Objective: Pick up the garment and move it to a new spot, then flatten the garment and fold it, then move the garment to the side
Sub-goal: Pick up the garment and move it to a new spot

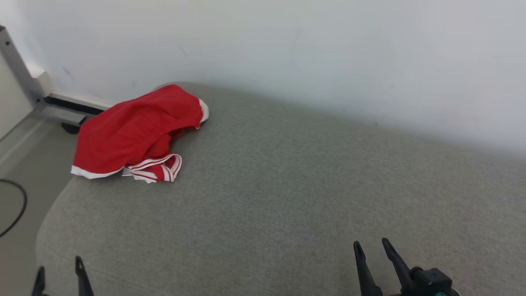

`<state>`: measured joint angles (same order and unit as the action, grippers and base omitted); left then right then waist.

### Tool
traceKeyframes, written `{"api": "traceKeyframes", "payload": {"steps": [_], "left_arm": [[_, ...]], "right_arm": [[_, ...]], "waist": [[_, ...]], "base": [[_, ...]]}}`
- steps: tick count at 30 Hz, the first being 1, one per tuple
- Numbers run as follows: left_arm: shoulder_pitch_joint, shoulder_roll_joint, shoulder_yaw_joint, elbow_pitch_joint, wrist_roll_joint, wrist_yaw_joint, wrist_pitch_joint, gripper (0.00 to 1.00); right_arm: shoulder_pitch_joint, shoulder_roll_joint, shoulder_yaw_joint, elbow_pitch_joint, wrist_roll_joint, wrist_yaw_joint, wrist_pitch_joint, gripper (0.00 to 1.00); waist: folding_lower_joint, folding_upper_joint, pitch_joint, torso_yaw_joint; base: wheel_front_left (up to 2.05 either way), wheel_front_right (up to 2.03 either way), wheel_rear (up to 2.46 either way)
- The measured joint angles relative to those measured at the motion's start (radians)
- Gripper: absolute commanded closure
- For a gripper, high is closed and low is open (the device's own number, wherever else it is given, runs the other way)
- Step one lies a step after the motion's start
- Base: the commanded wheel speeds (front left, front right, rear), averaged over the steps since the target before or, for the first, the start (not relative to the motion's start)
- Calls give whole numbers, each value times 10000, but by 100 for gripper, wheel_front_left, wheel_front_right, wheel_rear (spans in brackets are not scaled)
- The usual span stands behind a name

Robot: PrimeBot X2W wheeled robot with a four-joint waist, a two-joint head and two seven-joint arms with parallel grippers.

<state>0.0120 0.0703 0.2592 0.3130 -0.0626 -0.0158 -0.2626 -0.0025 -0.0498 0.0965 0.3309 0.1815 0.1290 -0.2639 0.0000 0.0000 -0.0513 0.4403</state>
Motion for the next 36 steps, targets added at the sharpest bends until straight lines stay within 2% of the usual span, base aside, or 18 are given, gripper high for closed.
{"api": "traceKeyframes", "payload": {"steps": [7, 16, 26, 36], "left_arm": [[-1407, 447, 593, 102, -217, -190, 0, 0], [-3771, 1473, 1187, 825, -506, -481, 0, 0], [-6083, 3388, 1578, 2771, -886, -811, 105, 0], [-7682, 5102, 1471, 4847, -1070, -961, 1616, 0]], "right_arm": [[-488, 0, 86, -196, -234, 0, -2, 0], [-1353, -2, 67, -510, -410, 0, -2, 0], [-2027, -10, 174, -928, -211, 0, -2, 0], [-2290, -13, 155, -1290, -94, 0, -2, 0]], "waist": [[0, 0, 302, -943], [1, 2, 1344, -2405], [3, 3, 2693, -3945], [3, 3, 3941, -5163]], "base": [[0, 0, 0], [0, 0, 0], [0, 0, 0], [0, 0, 0]]}}
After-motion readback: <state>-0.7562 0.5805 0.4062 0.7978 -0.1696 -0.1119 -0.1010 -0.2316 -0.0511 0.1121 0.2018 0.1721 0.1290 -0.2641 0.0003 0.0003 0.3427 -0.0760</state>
